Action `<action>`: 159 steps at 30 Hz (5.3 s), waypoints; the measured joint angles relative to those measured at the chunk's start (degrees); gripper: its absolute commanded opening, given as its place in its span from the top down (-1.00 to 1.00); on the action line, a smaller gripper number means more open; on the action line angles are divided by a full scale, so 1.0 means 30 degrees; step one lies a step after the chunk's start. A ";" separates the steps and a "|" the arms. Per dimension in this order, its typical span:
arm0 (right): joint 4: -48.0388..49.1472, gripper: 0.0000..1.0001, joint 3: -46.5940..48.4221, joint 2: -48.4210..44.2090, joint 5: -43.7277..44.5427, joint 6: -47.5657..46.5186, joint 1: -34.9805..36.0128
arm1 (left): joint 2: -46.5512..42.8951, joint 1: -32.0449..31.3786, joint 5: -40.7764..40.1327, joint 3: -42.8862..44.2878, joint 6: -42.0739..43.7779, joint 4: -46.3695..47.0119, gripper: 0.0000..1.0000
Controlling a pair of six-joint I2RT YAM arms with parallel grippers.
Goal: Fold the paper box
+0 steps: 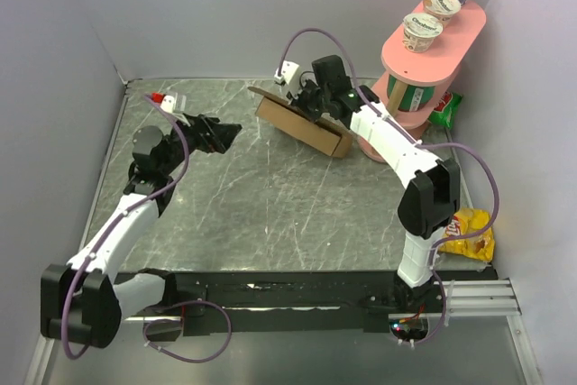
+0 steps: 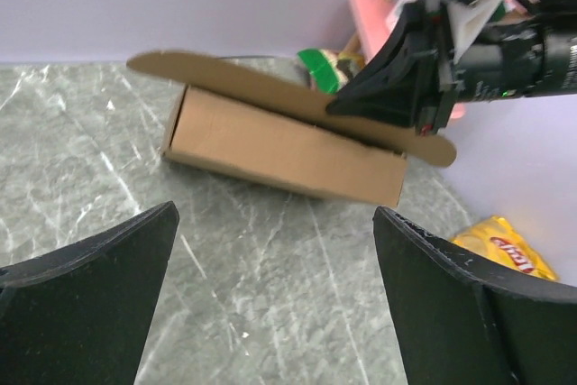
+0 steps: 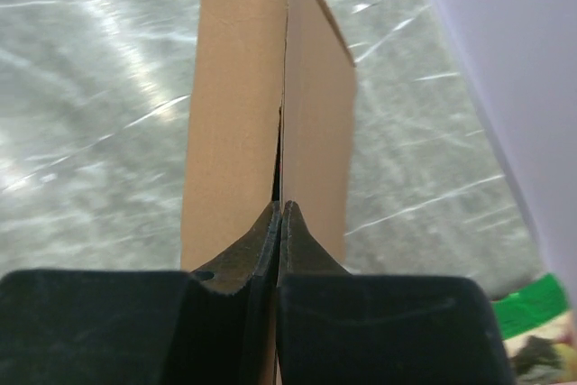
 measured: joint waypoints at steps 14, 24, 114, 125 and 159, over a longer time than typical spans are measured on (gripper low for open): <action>-0.2805 1.00 -0.3439 -0.5552 -0.4218 0.2951 0.0051 | -0.5821 0.0000 0.1035 -0.1042 -0.1202 -0.2783 -0.94; 0.0335 1.00 -0.8969 -0.8459 -0.3541 0.4401 0.1734 | -0.6841 -0.0197 0.1217 -0.7788 -0.2601 -0.1712 -0.97; 0.6171 1.00 -1.4018 -1.0972 -0.1668 0.3198 0.3111 | -0.3592 -0.0947 0.0568 -0.5865 0.5632 0.2499 -0.93; 0.4422 1.00 -1.2123 -0.9646 -0.4779 0.3126 0.1071 | -0.0372 0.2266 0.5909 -0.4269 0.5413 0.3723 -0.94; 0.2550 1.00 -1.0768 -0.9041 -0.6550 0.3257 0.0357 | 0.4575 0.0299 0.5748 -0.0780 0.5166 0.3359 0.18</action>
